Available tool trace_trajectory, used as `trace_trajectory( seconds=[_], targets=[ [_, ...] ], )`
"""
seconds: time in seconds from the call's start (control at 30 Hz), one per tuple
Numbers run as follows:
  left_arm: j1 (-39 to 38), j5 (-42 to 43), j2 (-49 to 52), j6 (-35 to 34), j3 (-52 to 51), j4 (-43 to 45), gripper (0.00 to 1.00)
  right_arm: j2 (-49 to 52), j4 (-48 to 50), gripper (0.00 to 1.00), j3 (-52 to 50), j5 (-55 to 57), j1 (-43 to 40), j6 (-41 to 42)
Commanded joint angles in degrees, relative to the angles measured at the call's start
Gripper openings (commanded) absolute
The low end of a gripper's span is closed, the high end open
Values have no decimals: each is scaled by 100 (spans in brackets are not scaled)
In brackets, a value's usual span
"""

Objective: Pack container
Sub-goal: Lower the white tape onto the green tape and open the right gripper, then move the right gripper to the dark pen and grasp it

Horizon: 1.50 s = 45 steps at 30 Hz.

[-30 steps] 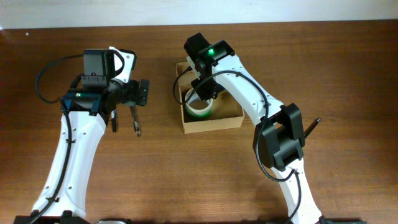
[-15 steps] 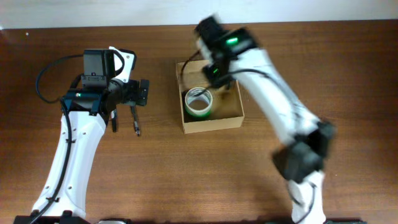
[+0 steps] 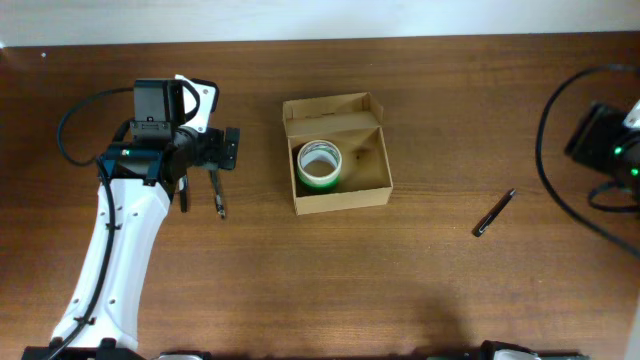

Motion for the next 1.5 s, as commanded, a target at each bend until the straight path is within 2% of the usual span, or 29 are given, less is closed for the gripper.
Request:
trace_trajectory(
  seconds=[0.0,0.23,0.33,0.57,0.83,0.9,1.03,1.13,1.47],
  targets=[
    [26,61,31,76,101,9,100,273,-4,67,-990,-428,-201,894],
    [26,61,31,76,101,9,100,629,1147,69,-2686,-765,-208,2140],
    [26,61,31,74,101,9,100,951,1530,69,-2949,-903,-208,2667],
    [26,61,31,76,101,9,100,1773,1644,69,-2973,-1036,-205,3644],
    [26,61,31,74,101,9,100,2651,2223,68,-3008,-1390,-197,3637],
    [26,61,31,74,101,9,100,2804,2317,68,-3008,-1373,-214,3342],
    [26,61,31,76,101,9,100,2868,2400,65,-3008,-1200,-212,2511],
    [26,61,31,74,101,9,100,2872,2382,65,-3010,-975,-214,2214],
    [26,61,31,76,101,9,100,2883,2798,66,-3526,-789,-219,2133]
  ],
)
